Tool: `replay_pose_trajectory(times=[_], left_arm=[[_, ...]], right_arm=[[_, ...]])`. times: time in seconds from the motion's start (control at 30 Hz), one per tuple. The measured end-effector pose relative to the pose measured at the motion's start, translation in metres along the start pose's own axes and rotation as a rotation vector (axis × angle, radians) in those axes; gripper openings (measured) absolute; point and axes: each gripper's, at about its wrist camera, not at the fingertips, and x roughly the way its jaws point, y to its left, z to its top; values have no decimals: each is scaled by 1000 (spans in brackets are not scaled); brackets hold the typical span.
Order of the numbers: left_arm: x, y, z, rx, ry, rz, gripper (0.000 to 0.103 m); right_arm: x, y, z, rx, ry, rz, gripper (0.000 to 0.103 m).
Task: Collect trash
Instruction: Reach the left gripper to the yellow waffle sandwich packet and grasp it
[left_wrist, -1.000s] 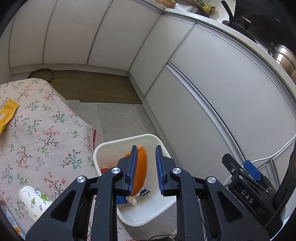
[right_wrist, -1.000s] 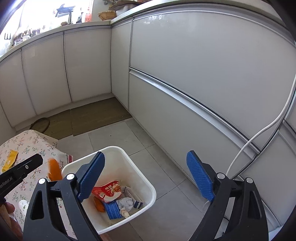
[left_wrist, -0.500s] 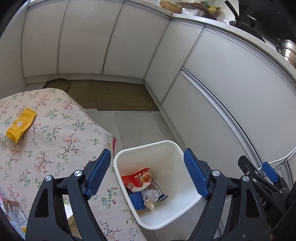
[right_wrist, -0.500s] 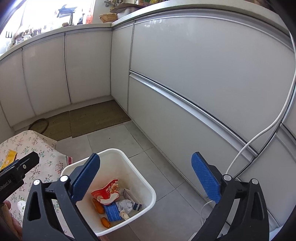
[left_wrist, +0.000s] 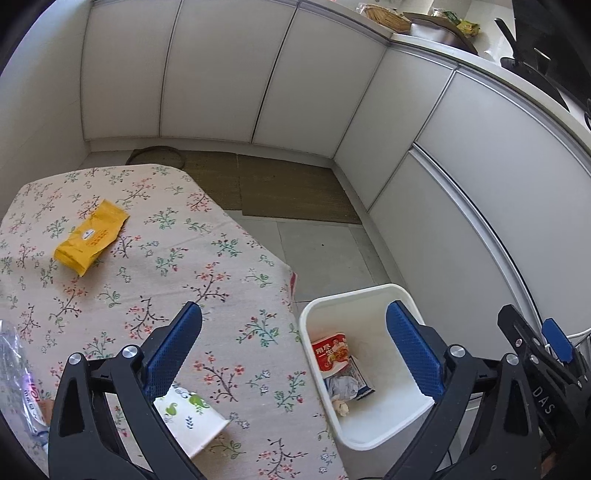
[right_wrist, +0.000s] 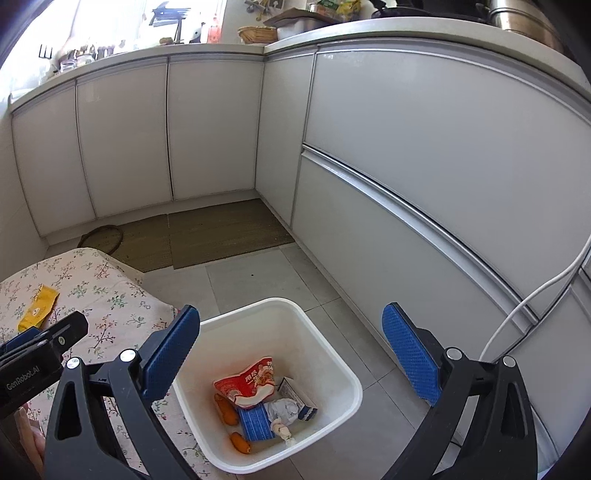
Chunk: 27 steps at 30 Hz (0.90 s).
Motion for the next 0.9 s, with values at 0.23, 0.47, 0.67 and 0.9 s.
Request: replay_pose_trajectory(times=[0.23,0.47,0.67,0.9], left_arm=[[9,56,9,-13,54,116,96],[49,122,32,136,188,313,96],[100,185,54,198,386,369,96],[131,224,82,188,482,346,95]], right_arm=[[-2,46,1,-31,16,68,96],[2,87,-1,-84,50,127,96],[13,113,-4,-121,101,156,96],[30,134,-10,-143,157,163,96]])
